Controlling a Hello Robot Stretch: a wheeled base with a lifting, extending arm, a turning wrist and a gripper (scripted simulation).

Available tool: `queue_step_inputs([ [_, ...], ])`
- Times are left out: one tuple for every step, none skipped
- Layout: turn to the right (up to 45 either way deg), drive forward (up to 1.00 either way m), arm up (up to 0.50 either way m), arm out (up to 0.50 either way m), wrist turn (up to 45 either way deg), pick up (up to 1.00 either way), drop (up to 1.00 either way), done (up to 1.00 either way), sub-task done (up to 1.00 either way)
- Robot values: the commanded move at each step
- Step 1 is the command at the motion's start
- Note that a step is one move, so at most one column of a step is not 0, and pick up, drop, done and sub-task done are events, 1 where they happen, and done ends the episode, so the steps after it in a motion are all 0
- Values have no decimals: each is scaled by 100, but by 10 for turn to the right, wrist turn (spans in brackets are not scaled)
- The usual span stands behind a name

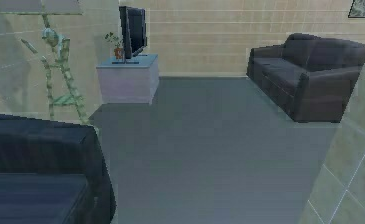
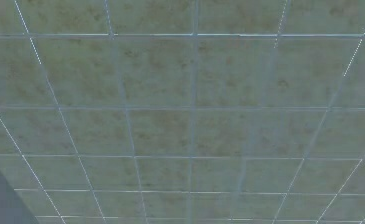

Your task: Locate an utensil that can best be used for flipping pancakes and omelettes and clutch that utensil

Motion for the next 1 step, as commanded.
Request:
queue_step_inputs([
  [0, 95, 0, 0, 0, 0, 0, 0, 0],
])
